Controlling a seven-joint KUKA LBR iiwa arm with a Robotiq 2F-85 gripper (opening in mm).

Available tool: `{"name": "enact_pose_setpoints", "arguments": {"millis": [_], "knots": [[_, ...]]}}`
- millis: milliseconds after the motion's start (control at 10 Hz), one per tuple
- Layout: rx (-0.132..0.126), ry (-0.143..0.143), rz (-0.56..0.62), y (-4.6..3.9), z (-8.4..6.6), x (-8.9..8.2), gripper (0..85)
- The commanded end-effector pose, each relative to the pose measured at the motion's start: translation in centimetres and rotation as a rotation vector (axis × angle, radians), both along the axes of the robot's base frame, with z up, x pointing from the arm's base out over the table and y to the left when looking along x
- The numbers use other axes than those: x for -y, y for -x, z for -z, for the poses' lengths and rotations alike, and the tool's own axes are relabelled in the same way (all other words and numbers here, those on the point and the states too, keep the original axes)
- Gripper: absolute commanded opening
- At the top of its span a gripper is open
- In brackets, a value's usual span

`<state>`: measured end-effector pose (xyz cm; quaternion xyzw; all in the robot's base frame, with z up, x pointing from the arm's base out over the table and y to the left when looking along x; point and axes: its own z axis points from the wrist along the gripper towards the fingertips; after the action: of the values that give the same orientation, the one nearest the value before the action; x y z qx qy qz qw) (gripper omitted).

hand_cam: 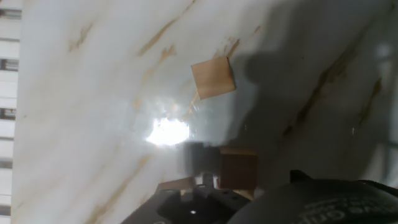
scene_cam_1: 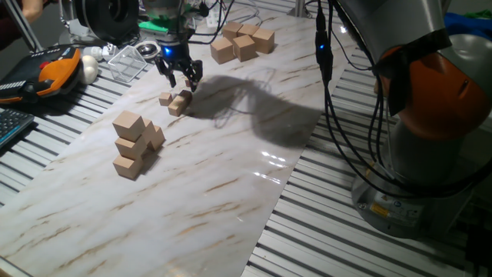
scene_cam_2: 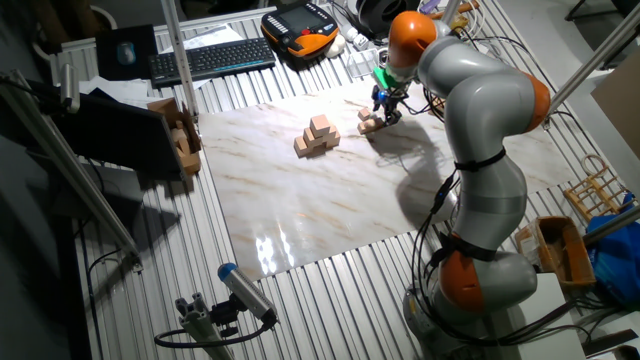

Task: Stack the blocks into a pyramid shape

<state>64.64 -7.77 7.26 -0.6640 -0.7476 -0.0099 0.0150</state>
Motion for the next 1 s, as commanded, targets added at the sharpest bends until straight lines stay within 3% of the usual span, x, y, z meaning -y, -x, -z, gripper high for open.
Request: {"name": "enact_pose_setpoints", "arguments": {"millis": [0,100,200,400,500,700,800,900], "knots": [[-0.007,-0.004,-0.013,0.23,-0.4,-0.2,51.0],[-0.011,-0.007,-0.021,0.33,-0.6,-0.5,51.0],[-0.011,-0.007,-0.029,0.39,-0.6,-0.9,34.0],[-0.009,-0.003,-0.041,0.63,-0.7,-1.7,34.0],[-0.033,0.004,-0.022,0.65,-0.7,-2.2,34.0],[-0.039,0.013,-0.002,0.61,-0.3,-3.1,34.0],[-0.025,0.019,-0.006,0.51,-0.2,-3.3,34.0],[0.005,0.013,-0.011,0.51,-0.2,-3.3,34.0]]}}
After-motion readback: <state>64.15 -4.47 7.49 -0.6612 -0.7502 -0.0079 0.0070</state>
